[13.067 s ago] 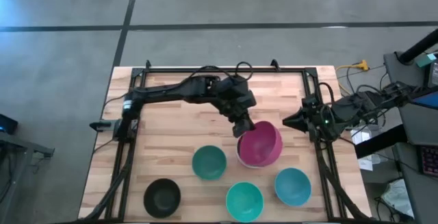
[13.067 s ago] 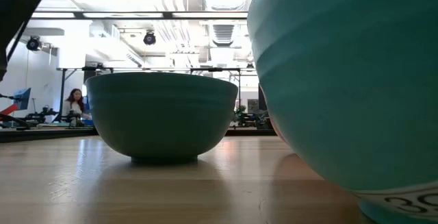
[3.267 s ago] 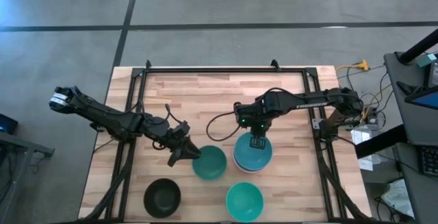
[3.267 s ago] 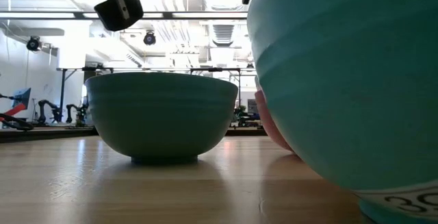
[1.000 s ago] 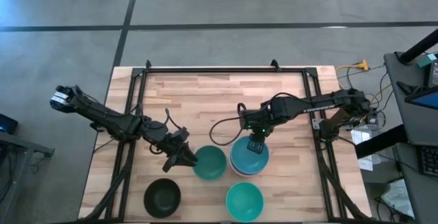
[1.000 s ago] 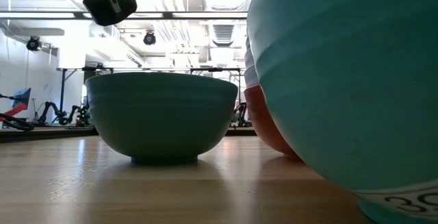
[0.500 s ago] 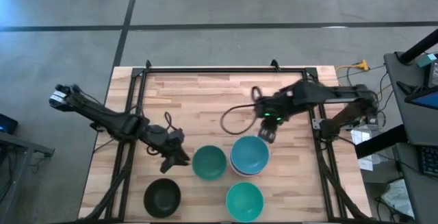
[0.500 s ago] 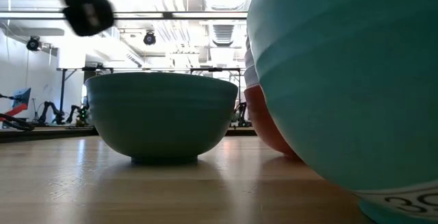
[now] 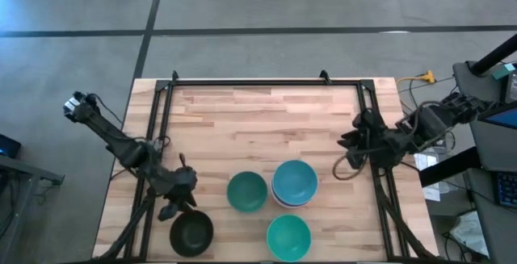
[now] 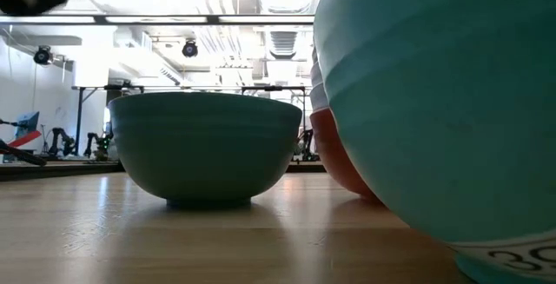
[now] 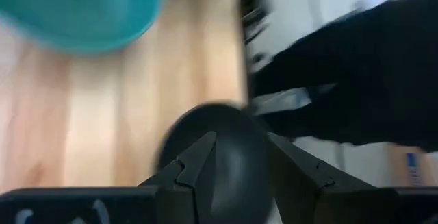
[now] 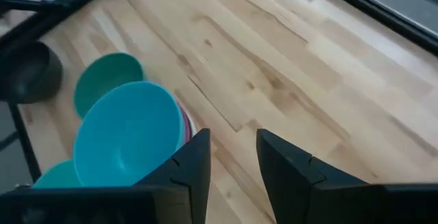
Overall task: Nest bowls inside each other
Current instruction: Stack the black bowl on top of the blue bowl
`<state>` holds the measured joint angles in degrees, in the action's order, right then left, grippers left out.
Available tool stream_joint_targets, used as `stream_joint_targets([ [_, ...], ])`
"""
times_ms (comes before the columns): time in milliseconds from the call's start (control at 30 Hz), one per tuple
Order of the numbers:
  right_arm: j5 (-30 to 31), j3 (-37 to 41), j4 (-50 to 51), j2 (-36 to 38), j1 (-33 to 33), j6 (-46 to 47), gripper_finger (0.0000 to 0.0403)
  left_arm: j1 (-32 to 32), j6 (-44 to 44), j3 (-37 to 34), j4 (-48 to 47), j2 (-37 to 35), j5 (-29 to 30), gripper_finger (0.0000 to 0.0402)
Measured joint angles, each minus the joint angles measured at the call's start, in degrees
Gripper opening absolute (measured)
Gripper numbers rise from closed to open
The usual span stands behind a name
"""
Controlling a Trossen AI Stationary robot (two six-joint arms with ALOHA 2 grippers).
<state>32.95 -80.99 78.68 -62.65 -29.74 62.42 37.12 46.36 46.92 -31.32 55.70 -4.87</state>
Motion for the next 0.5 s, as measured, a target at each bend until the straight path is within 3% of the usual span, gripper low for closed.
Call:
stream_joint_targets([
  [267,0.68,11.94,-3.44,4.07,-3.91,4.58,0.0104,1.21,4.40,-1.11,-2.80,9.24,1.82,0.0108],
  [500,0.63,17.60,-8.24,4.68,-3.89,4.01,0.0106,1.23,4.45,0.05,-2.33,17.16,-5.92,0.0108],
])
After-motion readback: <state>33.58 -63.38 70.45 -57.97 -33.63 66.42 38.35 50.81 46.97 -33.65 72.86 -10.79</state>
